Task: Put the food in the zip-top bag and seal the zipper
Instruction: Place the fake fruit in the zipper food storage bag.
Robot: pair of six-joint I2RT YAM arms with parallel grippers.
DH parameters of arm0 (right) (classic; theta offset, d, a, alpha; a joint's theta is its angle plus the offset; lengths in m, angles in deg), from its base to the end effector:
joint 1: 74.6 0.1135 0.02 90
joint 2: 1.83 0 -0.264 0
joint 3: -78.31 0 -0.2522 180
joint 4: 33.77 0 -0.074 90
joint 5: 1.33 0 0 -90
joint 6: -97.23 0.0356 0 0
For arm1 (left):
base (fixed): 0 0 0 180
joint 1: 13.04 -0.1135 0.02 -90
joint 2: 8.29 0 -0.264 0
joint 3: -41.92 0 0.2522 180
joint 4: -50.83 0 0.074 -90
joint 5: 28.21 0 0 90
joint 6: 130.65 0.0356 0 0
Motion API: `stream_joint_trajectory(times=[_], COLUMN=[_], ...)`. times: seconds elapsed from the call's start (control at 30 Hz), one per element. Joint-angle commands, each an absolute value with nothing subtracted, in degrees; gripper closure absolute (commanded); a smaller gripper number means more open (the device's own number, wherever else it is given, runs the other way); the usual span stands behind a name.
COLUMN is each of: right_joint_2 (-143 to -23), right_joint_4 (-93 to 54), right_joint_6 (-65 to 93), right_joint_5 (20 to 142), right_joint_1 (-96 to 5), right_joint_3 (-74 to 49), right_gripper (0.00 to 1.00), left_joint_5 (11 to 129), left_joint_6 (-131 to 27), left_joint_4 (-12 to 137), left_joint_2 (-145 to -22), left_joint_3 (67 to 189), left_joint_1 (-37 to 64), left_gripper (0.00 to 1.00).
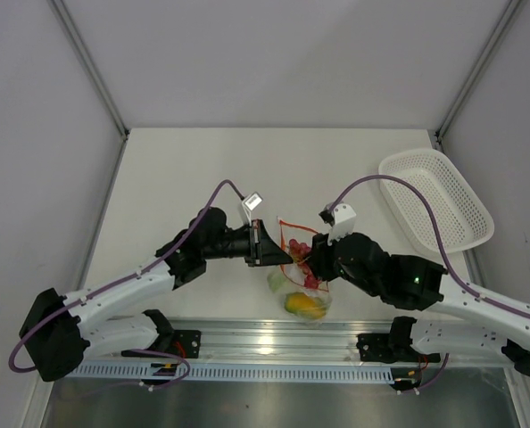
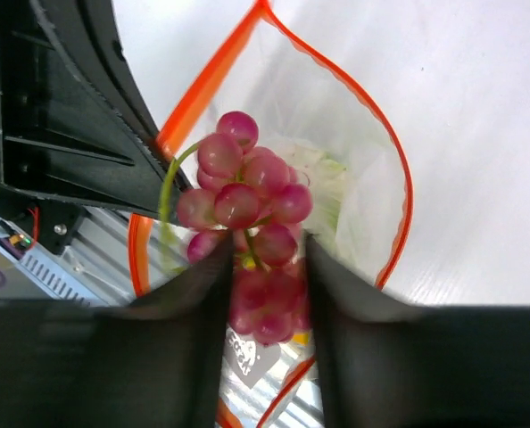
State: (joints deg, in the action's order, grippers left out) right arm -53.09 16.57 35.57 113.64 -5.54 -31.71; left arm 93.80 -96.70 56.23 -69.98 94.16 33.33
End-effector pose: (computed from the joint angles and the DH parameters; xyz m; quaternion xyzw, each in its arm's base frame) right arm 0.0798 0.1666 0.3446 -0.1977 0.8358 0.2332 0.4561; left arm 0.1549 -0.1898 0.2778 0.1033 0.7733 -0.5938 0.1969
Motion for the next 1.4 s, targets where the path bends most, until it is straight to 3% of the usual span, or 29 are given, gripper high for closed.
stream_joint_trajectory(times=[0.0, 0.03, 0.13, 0.23, 0.77, 1.07, 1.37], right_joint_2=[-53.15, -53.5, -53.77, -53.42, -52.45, -58.86, -67.04], right_joint_4=[17.17, 17.26, 17.52, 17.61, 21.13, 23.24, 23.94], right_joint_6=[34.48, 34.57, 34.83, 34.31, 31.14, 25.97, 19.1], right_joint_5=[113.2, 113.19, 113.19, 113.19, 112.59, 95.8, 79.73], right_joint_1=[-6.22, -6.22, -6.22, -6.22, -11.31, -26.67, -35.22], right_joint_3=[-31.42, -31.33, -30.28, -28.61, -22.36, -20.7, -17.8], right_gripper=[0.53, 0.4, 0.27, 0.24, 0.25, 0.29, 0.32], left_joint_5=[93.6, 93.69, 93.69, 93.78, 93.52, 93.69, 93.87], left_joint_6=[-96.81, -96.9, -96.9, -96.99, -96.98, -97.16, -96.9], left_joint_4=[54.4, 54.31, 54.22, 54.13, 55.71, 55.45, 55.45], left_joint_2=[-67.8, -67.71, -67.88, -67.97, -65.07, -64.63, -65.68], left_joint_3=[94.0, 93.83, 93.65, 93.74, 92.95, 91.81, 91.19], left_joint_1=[33.81, 33.72, 33.81, 33.81, 33.81, 33.81, 33.81], left_gripper=[0.99, 0.99, 0.99, 0.99, 0.99, 0.99, 0.99])
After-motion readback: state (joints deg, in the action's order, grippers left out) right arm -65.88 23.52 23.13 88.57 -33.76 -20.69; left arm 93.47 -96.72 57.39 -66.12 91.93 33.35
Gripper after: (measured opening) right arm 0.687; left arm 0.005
